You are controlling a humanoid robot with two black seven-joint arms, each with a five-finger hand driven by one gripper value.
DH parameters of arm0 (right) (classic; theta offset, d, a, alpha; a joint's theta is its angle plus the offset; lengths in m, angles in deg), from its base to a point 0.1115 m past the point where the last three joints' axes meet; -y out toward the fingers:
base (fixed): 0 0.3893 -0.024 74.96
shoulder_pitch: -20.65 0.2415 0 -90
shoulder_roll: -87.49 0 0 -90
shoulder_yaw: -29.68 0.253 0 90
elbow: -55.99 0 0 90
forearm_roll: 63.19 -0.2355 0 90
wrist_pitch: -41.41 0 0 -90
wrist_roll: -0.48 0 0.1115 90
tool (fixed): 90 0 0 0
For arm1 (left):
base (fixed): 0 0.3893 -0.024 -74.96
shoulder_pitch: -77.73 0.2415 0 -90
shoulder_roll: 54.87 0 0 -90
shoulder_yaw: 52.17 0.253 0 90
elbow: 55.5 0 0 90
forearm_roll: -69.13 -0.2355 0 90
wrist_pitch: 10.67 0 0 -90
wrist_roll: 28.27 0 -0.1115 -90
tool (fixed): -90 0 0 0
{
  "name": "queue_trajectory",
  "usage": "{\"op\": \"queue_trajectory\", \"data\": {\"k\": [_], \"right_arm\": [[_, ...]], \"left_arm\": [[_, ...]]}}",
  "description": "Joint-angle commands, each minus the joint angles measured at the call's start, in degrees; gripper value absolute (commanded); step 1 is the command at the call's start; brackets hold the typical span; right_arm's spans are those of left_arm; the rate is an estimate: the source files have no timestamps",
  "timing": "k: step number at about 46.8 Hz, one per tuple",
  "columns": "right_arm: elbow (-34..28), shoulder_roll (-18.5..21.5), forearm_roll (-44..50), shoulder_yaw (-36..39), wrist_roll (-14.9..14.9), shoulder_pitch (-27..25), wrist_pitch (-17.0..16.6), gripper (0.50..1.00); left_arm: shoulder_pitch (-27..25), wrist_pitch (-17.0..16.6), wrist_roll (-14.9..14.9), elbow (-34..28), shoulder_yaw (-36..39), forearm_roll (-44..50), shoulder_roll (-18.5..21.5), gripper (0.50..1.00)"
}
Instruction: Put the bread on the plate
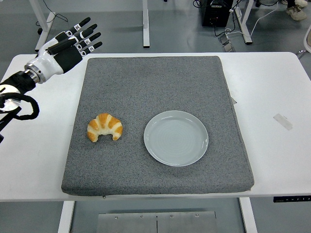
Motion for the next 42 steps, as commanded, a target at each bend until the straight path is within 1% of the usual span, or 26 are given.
{"op": "queue_trajectory", "data": {"k": [1,6,10,13,16,21,23,25,28,32,33,35,38,42], "right_arm": [[0.0,0.0,0.0,0.0,-0.01,-0.01,0.02,1.0],[0.0,0.0,0.0,0.0,-0.01,-0.01,-0.07,1.0],[0.08,0.0,0.0,0.0,-0.01,-0.01,0.02,1.0],[0.08,0.0,0.0,0.0,-0.01,-0.1,-0.07,1.0],[0.08,0.0,0.0,0.09,-0.01,-0.1,-0.07,1.0],[0.17,0.0,0.0,0.0,-0.01,-0.1,-0.07,1.0],[0.17,0.0,0.0,0.09,-0.01,-0.1,-0.07,1.0],[0.17,0.0,0.0,0.09,-0.01,-0.1,-0.07,1.0],[0.17,0.0,0.0,0.09,-0.01,-0.1,-0.07,1.0],[0.17,0.0,0.0,0.09,-0.01,-0.1,-0.07,1.0],[0.17,0.0,0.0,0.09,-0.01,-0.1,-0.07,1.0],[0.09,0.0,0.0,0.09,-0.01,-0.1,-0.07,1.0],[0.08,0.0,0.0,0.09,-0.01,-0.1,-0.07,1.0],[0.08,0.0,0.0,0.09,-0.01,-0.1,-0.07,1.0]], "left_arm": [[0.86,-0.29,-0.02,-3.25,-0.1,-5.53,3.1,0.981],[2.09,-0.38,-0.1,-8.26,-0.1,-12.21,7.59,0.98],[4.11,-0.2,-0.1,-14.85,-0.1,-17.83,12.15,0.98],[5.34,-0.12,-0.1,-18.63,-0.1,-23.45,15.76,0.975],[6.13,0.15,-0.1,-21.27,-0.19,-29.08,18.14,0.975],[7.45,0.5,-0.1,-24.09,-0.02,-35.76,21.39,0.972],[8.24,1.02,-0.1,-24.7,-0.1,-37.96,22.1,0.972],[8.6,2.34,-0.1,-25.23,-0.19,-39.81,22.71,0.972],[8.51,4.97,-0.1,-25.85,-0.28,-41.66,23.85,0.974],[8.16,9.01,0.77,-25.85,-0.54,-41.66,24.3,0.972],[8.16,9.55,0.78,-25.85,-0.46,-42.01,24.21,0.968],[7.72,9.47,0.86,-25.67,-0.19,-42.71,23.86,0.948],[7.72,9.2,0.78,-25.67,-0.1,-46.66,23.68,0.922],[8.07,8.5,-0.01,-25.41,-0.28,-55.26,22.63,0.834]]}}
